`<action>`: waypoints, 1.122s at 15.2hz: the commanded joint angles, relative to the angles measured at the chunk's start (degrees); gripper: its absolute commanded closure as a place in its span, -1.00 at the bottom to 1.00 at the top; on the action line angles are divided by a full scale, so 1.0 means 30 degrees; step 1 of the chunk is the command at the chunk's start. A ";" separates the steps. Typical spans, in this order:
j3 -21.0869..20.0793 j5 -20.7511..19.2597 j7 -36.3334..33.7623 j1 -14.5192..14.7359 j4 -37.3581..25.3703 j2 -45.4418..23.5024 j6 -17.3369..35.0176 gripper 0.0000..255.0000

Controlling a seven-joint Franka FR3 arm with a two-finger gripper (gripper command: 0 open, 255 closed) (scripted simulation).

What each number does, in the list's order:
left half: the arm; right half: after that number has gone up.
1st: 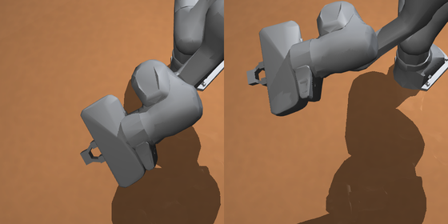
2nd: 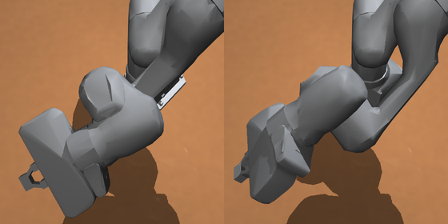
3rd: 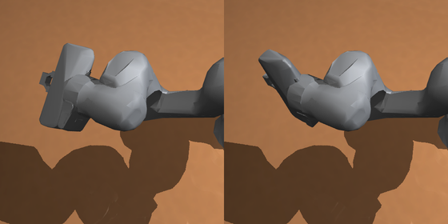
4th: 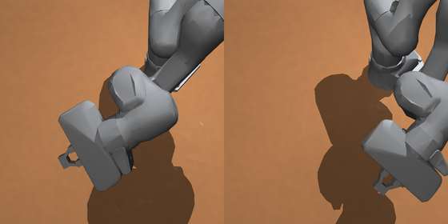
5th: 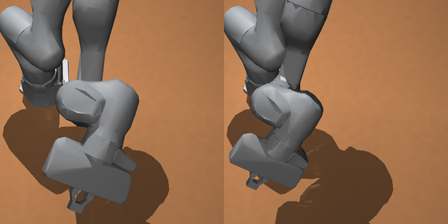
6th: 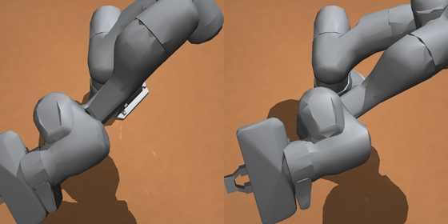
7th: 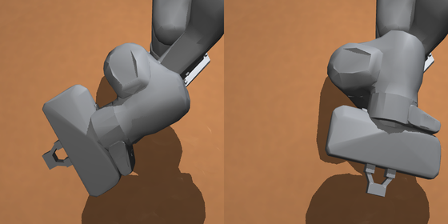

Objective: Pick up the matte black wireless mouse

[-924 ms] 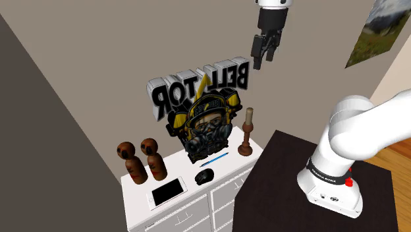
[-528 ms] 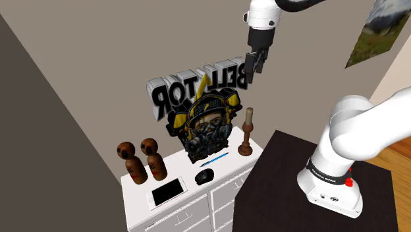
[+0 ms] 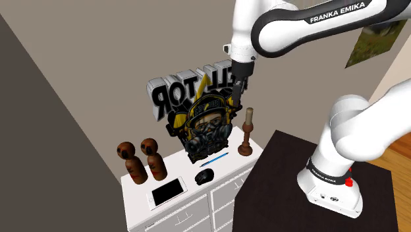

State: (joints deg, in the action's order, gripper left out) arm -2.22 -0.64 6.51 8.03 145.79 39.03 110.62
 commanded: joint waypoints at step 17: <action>-0.1707 -0.2654 0.3893 0.2144 0.1828 -1.1146 1.3590 -1.00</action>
State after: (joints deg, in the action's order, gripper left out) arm -6.92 -7.50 17.99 14.32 151.72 7.96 149.24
